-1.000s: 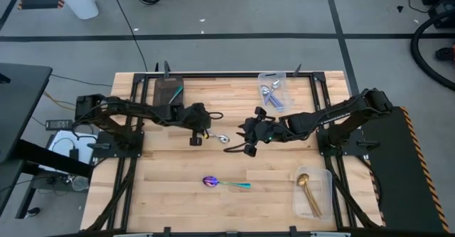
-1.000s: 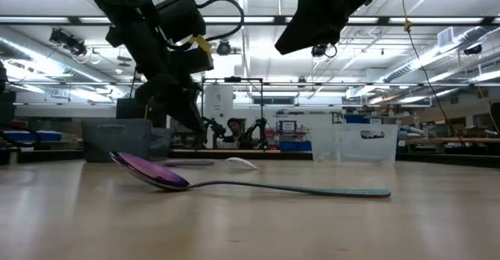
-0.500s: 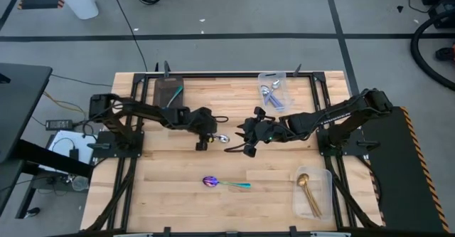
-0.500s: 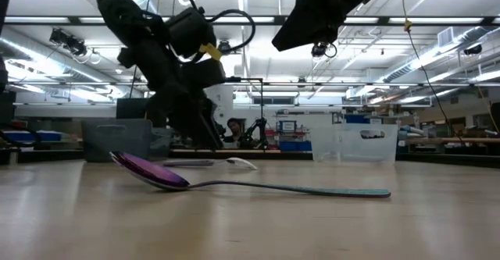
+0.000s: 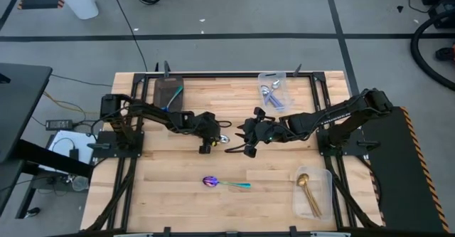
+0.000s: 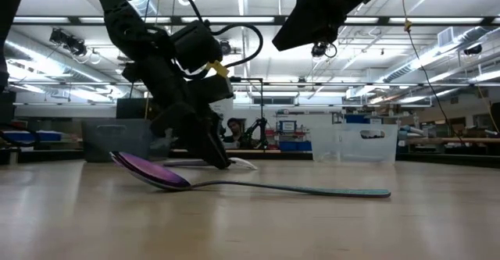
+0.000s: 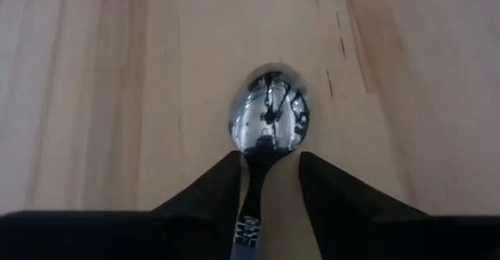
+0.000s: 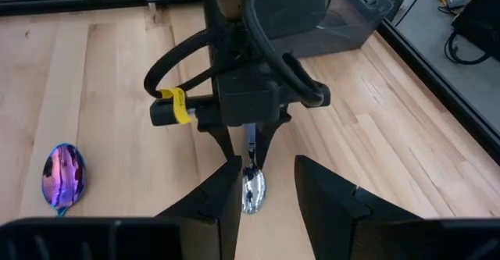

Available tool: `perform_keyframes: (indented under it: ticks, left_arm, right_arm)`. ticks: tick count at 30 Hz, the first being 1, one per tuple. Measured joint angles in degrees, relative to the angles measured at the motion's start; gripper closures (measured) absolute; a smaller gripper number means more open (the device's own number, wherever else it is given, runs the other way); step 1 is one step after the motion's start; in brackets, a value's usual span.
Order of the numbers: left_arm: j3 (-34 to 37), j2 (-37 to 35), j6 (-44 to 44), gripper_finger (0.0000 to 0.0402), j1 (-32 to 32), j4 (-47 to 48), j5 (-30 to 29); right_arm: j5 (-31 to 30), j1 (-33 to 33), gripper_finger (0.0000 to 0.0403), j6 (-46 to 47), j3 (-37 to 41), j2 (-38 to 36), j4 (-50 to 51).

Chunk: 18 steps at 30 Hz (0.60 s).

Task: Sort silverware by color (type)
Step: Put the purple spoon into the top transparent bin

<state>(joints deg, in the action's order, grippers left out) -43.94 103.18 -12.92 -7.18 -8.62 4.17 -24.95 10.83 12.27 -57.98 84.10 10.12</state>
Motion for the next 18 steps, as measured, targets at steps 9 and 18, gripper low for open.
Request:
perform_keyframes:
  ticks: [9, 18]
  left_arm:
    - [0.0, 0.1, -0.2, 0.0379, 0.1, 1.4, -0.6]
    - [0.5, -4.8, 1.3, 0.0384, -0.2, 0.9, -3.0]
  right_arm:
    - [0.6, 0.0, 0.0275, 0.0, 0.0, 0.0, 0.0]
    - [-1.5, 1.0, 0.0275, 2.5, 0.0, -1.6, 7.3]
